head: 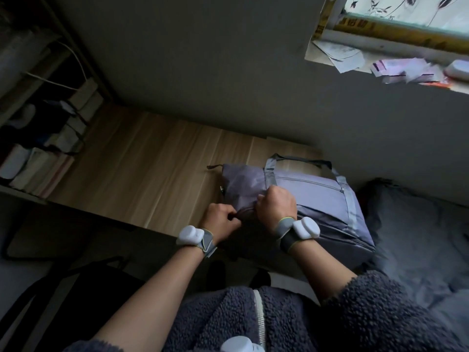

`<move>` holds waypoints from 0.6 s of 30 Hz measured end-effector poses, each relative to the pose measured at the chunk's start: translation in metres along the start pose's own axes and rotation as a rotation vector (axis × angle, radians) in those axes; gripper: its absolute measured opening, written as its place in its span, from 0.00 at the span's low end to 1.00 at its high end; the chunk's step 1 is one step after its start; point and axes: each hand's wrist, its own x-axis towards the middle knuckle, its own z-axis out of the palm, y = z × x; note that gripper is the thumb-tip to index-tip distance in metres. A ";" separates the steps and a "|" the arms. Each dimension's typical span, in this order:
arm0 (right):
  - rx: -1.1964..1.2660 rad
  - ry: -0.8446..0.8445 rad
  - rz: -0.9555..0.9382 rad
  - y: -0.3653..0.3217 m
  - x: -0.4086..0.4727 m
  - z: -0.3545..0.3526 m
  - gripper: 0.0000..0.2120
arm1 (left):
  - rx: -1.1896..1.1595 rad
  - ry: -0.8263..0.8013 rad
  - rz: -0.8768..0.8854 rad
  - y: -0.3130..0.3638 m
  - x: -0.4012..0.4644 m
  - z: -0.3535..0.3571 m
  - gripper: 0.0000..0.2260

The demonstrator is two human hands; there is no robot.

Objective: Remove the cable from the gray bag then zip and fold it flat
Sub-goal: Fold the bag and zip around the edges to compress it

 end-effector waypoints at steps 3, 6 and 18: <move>0.024 0.005 0.046 0.007 -0.001 0.001 0.12 | 0.140 -0.094 -0.062 0.004 0.005 -0.009 0.08; 0.085 0.014 0.039 0.007 -0.004 0.001 0.13 | 0.211 -0.077 0.113 0.019 0.012 -0.013 0.08; 0.165 0.026 0.175 0.038 -0.025 -0.004 0.11 | 0.295 -0.037 0.280 0.034 0.030 0.014 0.08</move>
